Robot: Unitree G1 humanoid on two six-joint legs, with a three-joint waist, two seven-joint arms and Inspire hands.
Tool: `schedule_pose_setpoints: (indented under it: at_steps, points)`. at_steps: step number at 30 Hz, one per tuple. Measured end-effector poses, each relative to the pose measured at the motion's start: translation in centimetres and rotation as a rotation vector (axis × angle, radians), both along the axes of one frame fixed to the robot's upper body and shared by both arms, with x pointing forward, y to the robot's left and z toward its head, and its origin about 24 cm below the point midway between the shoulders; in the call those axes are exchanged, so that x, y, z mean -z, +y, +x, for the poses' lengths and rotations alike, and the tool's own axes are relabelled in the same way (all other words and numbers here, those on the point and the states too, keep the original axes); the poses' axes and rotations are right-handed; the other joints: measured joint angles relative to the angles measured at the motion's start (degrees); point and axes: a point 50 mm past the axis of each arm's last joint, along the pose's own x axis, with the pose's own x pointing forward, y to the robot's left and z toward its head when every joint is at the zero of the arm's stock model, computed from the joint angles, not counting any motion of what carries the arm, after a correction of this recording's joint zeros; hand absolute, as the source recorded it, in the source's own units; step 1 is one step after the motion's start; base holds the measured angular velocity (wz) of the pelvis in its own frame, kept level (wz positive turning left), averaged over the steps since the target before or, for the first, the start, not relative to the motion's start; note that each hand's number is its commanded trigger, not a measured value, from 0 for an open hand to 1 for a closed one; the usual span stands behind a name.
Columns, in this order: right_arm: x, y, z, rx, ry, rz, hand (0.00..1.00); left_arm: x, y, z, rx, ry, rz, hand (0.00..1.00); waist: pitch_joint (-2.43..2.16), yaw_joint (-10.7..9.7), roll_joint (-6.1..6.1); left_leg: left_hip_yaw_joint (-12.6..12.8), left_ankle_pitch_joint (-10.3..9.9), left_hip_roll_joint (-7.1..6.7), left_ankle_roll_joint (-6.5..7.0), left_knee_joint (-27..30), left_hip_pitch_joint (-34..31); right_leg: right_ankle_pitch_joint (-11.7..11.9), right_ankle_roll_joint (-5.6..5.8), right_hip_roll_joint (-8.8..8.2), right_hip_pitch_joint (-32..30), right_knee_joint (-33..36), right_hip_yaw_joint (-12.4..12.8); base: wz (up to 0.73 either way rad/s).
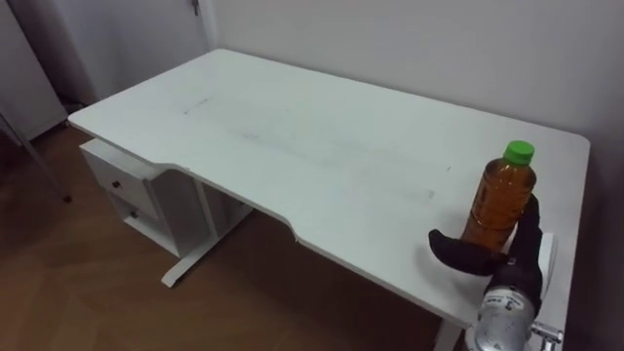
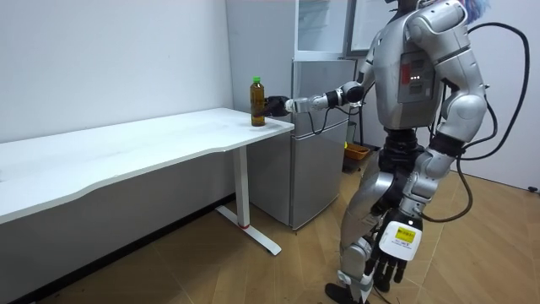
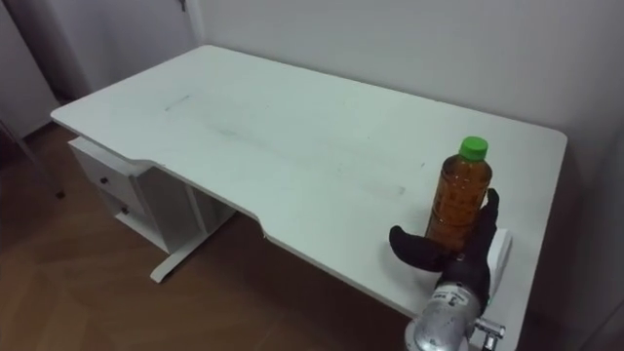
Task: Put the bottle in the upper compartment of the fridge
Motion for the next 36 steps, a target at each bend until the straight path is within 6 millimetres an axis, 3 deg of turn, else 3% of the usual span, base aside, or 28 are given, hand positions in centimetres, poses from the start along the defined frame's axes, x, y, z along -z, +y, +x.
schedule_pose_setpoints:
  at_steps: [2, 3, 4, 5, 10, 17, 26, 36]
  points:
    - [0.0, -0.3, 0.2, -0.008, 0.006, 0.042, 0.0, 0.0, 0.0, 0.0, 0.0, -0.003, 0.007, 0.0, 0.0, -0.1, 0.0, 0.0, 0.0, 0.0, 0.0, 0.0, 0.0, 0.0, 0.0, 0.0, 0.0, 0.0, 0.0, 0.0]
    - [0.0, -0.4, 0.3, -0.016, 0.008, 0.061, 0.24, 0.0, 0.1, 0.0, 0.001, -0.004, 0.008, 0.0, 0.0, 0.0, -0.01, 0.0, 0.0, 0.0, 0.01, 0.0, 0.0, 0.0, 0.0, 0.06, 0.0, -0.1, 0.1, 0.0]
    - [0.1, -0.4, 0.3, -0.019, 0.01, 0.072, 0.58, 0.0, 0.1, 0.0, 0.001, -0.005, 0.009, 0.0, -0.01, 0.0, -0.02, 0.0, 0.0, 0.01, 0.0, 0.0, 0.0, 0.0, -0.01, 0.13, 0.1, -0.2, 0.2, 0.0]
    - [0.1, -0.4, 0.3, -0.027, 0.013, 0.082, 1.0, 0.0, 0.1, 0.0, 0.002, -0.006, 0.009, 0.0, 0.0, 0.0, -0.03, 0.1, 0.0, 0.03, 0.01, 0.0, 0.1, 0.0, -0.01, 0.21, 0.1, -0.3, 0.3, 0.0]
    - [0.3, -0.4, 0.4, -0.061, 0.015, 0.113, 1.0, -0.1, 0.1, 0.1, 0.004, -0.01, 0.009, 0.0, 0.02, 0.0, -0.06, 0.1, 0.1, 0.05, 0.23, 0.0, 0.3, 0.0, 0.0, 0.42, 0.2, -0.3, 1.6, 0.0]
    - [0.7, -1.6, 0.6, -0.085, 0.044, 0.125, 1.0, 0.0, 0.2, 0.0, -0.002, -0.007, 0.007, 0.0, 0.12, 0.1, -0.49, 0.1, 0.4, 0.05, 0.3, 0.0, 0.4, 0.0, 0.0, 0.36, 0.7, -0.3, 1.4, 0.02]
    - [1.2, -3.2, 0.6, -0.153, 0.064, 0.209, 1.0, 0.0, 0.4, -0.2, -0.01, -0.007, -0.005, 0.0, 0.39, -0.3, -2.17, 0.1, 0.3, 0.04, 0.14, -0.1, 0.2, 0.0, 0.01, 0.35, 0.5, -0.2, 1.5, 0.01]
    - [1.3, -2.7, 0.8, -0.283, 0.066, 0.259, 1.0, -0.1, 1.6, -0.9, -0.037, -0.004, -0.006, 0.0, 0.28, -1.8, -2.79, 0.3, 0.3, 0.06, 0.44, -0.7, 2.9, 0.0, 0.08, 0.32, 2.9, -0.6, 1.7, -0.01]
